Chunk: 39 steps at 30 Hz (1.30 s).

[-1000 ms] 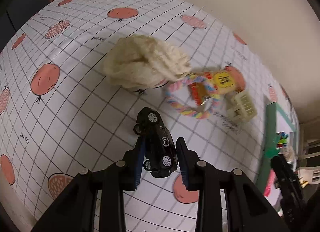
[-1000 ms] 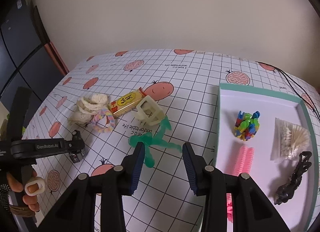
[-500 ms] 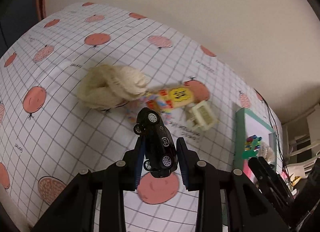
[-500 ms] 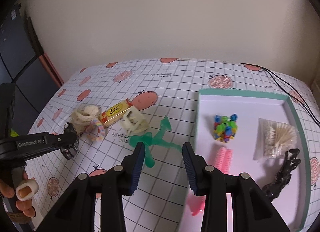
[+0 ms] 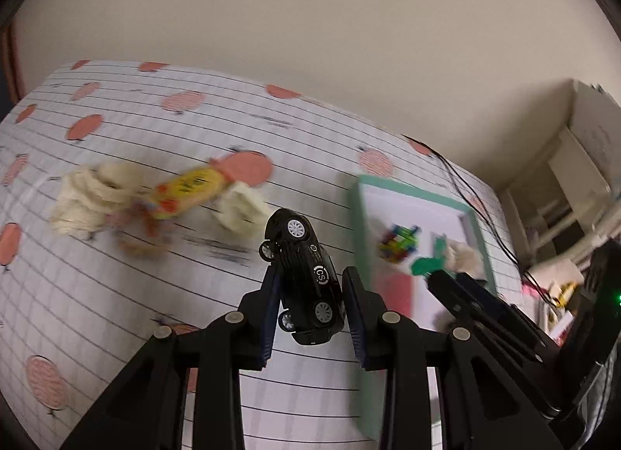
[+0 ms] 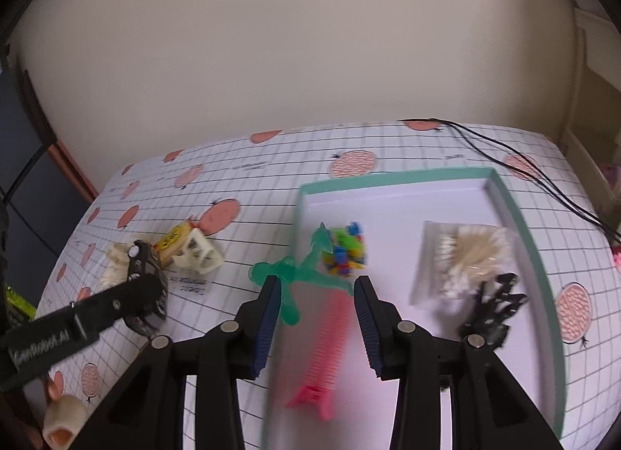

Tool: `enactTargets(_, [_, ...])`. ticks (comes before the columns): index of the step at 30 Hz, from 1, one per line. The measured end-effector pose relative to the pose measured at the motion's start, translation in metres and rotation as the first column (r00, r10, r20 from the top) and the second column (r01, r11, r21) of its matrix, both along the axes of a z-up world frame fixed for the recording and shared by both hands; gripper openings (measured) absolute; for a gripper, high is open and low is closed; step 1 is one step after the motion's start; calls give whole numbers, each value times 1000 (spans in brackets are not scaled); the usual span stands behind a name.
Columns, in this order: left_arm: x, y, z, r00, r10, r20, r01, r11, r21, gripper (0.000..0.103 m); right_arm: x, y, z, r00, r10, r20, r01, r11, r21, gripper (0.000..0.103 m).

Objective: Organize objects
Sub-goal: 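Carry the toy car and green figure into the tray with both tools, then open both tools to release the toy car and green figure in the tray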

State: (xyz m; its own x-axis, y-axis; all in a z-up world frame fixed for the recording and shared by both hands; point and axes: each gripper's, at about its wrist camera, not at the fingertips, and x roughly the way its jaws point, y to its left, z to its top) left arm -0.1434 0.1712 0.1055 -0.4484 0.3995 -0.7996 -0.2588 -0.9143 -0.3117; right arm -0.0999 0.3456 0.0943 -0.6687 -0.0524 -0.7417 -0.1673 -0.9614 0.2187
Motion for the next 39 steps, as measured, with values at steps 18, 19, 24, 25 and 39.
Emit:
enactTargets(18, [40,95,-24,979,-192,61,194,981,-18,33,30,72,-12,991,-124,44,123,992,10,42])
enactTargets(19, [42,99,-26,978,-201,58,203,979,-36,33,31,74,-12,991,-127,45,126,992,10,42])
enactTargets(24, [46,108,-32,972,-223,76,227,973,-44,34,34,77,-13,990,-134,46,134,991,2,42])
enactTargets(25, [46,108,-33,971,-226,80,230,972,-42,34,34,77,-13,990,-133,46,133,991,1,42])
enactTargets(39, [45,107,-40,967,-221,124,224,974,-17,34,31,71,-13,992,-119,47,119,993,2,45])
